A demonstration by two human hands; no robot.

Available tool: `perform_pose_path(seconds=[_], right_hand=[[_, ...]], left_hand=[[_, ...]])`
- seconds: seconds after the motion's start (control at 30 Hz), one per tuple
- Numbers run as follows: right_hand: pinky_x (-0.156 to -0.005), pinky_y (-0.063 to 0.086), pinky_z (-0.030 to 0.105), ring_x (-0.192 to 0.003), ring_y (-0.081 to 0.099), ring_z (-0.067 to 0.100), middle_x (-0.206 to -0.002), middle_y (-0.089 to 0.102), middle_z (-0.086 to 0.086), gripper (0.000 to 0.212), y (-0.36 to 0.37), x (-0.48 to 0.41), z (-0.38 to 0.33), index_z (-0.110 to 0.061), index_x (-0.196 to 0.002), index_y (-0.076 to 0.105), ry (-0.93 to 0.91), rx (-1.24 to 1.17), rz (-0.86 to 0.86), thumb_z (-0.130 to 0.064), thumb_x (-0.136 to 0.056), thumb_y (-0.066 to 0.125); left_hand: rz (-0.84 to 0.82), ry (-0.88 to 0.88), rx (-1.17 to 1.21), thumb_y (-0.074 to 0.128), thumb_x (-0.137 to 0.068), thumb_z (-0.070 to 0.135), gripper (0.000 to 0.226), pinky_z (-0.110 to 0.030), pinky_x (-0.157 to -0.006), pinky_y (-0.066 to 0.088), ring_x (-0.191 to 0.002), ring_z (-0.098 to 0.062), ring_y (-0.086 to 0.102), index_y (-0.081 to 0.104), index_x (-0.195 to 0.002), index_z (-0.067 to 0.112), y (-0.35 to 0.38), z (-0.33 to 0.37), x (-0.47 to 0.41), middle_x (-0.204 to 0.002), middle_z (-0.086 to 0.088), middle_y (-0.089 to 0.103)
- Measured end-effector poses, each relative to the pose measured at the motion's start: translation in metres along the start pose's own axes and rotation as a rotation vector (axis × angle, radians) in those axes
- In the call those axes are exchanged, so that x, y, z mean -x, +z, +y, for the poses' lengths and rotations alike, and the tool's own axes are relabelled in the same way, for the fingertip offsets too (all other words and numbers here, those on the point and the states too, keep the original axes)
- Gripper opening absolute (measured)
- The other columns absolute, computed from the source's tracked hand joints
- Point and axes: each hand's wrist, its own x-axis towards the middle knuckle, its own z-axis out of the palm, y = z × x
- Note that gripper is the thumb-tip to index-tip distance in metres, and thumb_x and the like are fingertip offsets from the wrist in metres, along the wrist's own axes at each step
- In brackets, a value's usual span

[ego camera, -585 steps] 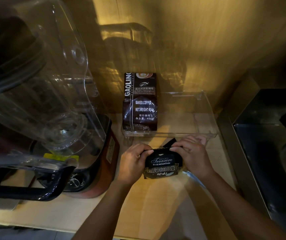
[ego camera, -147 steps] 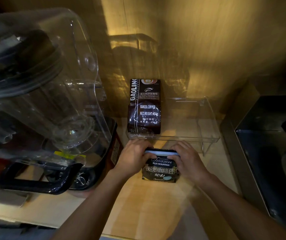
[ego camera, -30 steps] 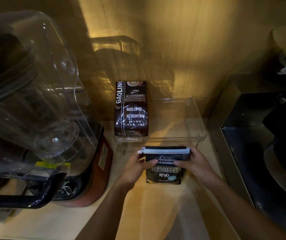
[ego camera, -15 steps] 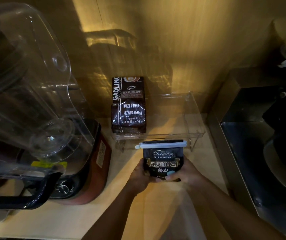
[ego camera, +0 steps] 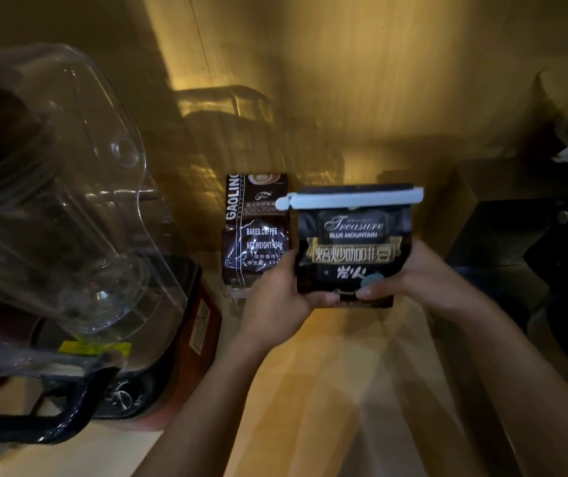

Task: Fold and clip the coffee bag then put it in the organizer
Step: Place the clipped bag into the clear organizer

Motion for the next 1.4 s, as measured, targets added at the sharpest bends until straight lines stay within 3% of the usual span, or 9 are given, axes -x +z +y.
perform_pose_path(seconds=[0.13, 0.23, 0.47, 0.67, 0.93, 1.07, 1.13, 1.27, 1.4], right_hand=[[-0.083, 0.049, 0.031, -0.100, 0.062, 0.011, -0.106, 0.067, 0.001, 0.065, -0.017, -0.022, -0.011, -0.023, -0.105, 0.058, -0.045, 0.031, 0.023, 0.001, -0.050, 0.082], [-0.070, 0.050, 0.016, -0.089, 0.063, 0.004, -0.096, 0.067, -0.005, 0.061, -0.019, -0.040, 0.001, -0.029, -0.095, 0.058, -0.029, 0.027, 0.101, 0.004, -0.049, 0.081], [-0.054, 0.043, 0.000, -0.071, 0.058, -0.017, -0.092, 0.060, -0.009, 0.059, -0.010, -0.058, 0.045, -0.018, -0.099, 0.050, 0.025, -0.019, 0.226, 0.012, -0.055, 0.076], [-0.078, 0.046, 0.025, -0.100, 0.059, 0.020, -0.108, 0.062, 0.007, 0.067, -0.017, -0.092, 0.058, -0.006, -0.117, 0.047, 0.043, 0.019, 0.272, 0.005, -0.058, 0.078], [-0.084, 0.050, 0.038, -0.099, 0.061, 0.018, -0.106, 0.065, -0.001, 0.061, -0.020, -0.135, 0.068, -0.023, -0.109, 0.051, 0.013, 0.067, 0.329, -0.006, -0.058, 0.080], [-0.087, 0.050, 0.052, -0.100, 0.059, 0.020, -0.100, 0.063, -0.009, 0.056, -0.018, -0.147, 0.076, -0.041, -0.094, 0.053, -0.004, -0.027, 0.401, 0.006, -0.068, 0.068], [-0.083, 0.051, 0.050, -0.096, 0.058, 0.016, -0.098, 0.061, -0.013, 0.055, -0.016, -0.150, 0.081, -0.043, -0.092, 0.051, 0.004, 0.013, 0.445, 0.008, -0.073, 0.061], [-0.069, 0.040, 0.030, -0.084, 0.055, 0.017, -0.105, 0.066, 0.008, 0.031, -0.014, -0.150, 0.086, -0.023, -0.103, 0.051, 0.066, 0.341, 0.498, -0.014, -0.078, 0.066], [-0.075, 0.050, 0.039, -0.090, 0.061, 0.031, -0.103, 0.068, 0.012, 0.026, -0.014, -0.145, 0.078, -0.017, -0.101, 0.058, 0.153, 0.516, 0.481, -0.027, -0.079, 0.064]], left_hand=[[0.025, 0.024, 0.032, 0.080, -0.065, 0.026, 0.064, -0.039, -0.085, 0.051, -0.101, -0.021, 0.060, 0.046, -0.119, 0.022, -0.002, 0.017, -0.030, -0.111, 0.000, 0.067], [0.088, -0.006, 0.046, 0.077, -0.069, 0.013, 0.061, -0.038, -0.086, 0.049, -0.103, -0.027, 0.059, 0.045, -0.120, 0.014, 0.013, 0.019, -0.047, -0.114, -0.008, 0.065], [0.134, -0.136, 0.203, 0.062, -0.082, 0.001, 0.060, -0.030, -0.090, 0.040, -0.114, -0.023, 0.051, 0.033, -0.131, 0.017, 0.054, 0.007, -0.061, -0.124, -0.010, 0.057], [0.200, -0.181, 0.351, 0.058, -0.088, 0.014, 0.054, -0.044, -0.099, 0.041, -0.116, -0.024, 0.048, 0.029, -0.133, 0.023, 0.062, 0.012, -0.089, -0.128, -0.011, 0.050], [0.278, -0.281, 0.398, 0.057, -0.089, 0.019, 0.053, -0.041, -0.098, 0.042, -0.117, -0.028, 0.049, 0.030, -0.135, 0.022, 0.062, 0.008, -0.128, -0.129, -0.012, 0.052], [0.291, -0.288, 0.410, 0.056, -0.090, 0.018, 0.051, -0.039, -0.098, 0.042, -0.117, -0.028, 0.049, 0.031, -0.134, 0.025, 0.059, 0.007, -0.142, -0.129, -0.012, 0.052], [0.293, -0.297, 0.412, 0.055, -0.090, 0.018, 0.051, -0.047, -0.099, 0.043, -0.117, -0.029, 0.049, 0.030, -0.133, 0.027, 0.059, 0.007, -0.146, -0.129, -0.014, 0.051], [0.297, -0.332, 0.369, 0.052, -0.091, 0.018, 0.053, -0.046, -0.098, 0.042, -0.117, -0.032, 0.048, 0.024, -0.136, 0.022, 0.061, 0.008, -0.149, -0.130, -0.018, 0.048], [0.333, -0.362, 0.328, 0.053, -0.091, 0.019, 0.056, -0.039, -0.093, 0.042, -0.116, -0.034, 0.048, 0.021, -0.137, 0.016, 0.061, 0.014, -0.148, -0.130, -0.020, 0.048]])
